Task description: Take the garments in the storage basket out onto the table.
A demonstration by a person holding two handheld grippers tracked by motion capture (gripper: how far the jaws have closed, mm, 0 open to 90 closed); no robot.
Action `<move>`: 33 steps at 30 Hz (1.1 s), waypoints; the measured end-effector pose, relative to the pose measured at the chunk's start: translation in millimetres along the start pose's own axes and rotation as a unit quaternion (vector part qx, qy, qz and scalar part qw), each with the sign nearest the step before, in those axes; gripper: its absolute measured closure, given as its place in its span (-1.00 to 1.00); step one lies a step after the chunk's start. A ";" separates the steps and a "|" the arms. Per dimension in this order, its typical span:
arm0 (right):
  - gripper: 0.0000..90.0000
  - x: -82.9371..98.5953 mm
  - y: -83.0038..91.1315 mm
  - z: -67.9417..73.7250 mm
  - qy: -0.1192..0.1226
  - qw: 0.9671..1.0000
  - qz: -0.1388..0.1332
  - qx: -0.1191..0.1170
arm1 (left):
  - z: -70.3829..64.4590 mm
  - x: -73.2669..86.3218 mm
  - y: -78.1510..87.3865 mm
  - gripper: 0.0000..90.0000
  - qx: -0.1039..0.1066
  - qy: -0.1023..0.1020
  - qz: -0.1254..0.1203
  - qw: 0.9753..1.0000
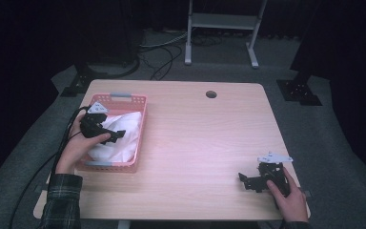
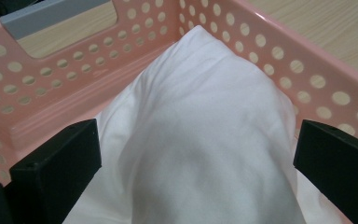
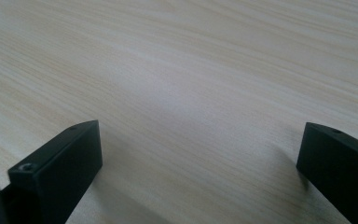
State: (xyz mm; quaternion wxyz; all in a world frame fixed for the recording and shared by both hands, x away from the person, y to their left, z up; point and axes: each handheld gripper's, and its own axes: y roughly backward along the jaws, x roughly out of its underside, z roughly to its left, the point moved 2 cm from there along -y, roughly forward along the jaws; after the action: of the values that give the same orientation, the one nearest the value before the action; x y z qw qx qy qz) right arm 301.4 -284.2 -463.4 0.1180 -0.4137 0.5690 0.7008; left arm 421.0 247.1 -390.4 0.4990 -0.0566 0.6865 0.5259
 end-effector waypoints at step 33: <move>-1.00 0.0 0.0 0.0 0.000 1.000 0.000 0.000 | -6.9 8.8 -21.5 -1.00 0.005 -0.018 0.081 0.997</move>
State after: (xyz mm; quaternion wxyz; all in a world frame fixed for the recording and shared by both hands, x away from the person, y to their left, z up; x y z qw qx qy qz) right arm 301.4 -284.2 -463.4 0.1180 -0.4135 0.5691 0.7009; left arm 425.3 236.1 -411.6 0.4678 0.0109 0.6820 0.5622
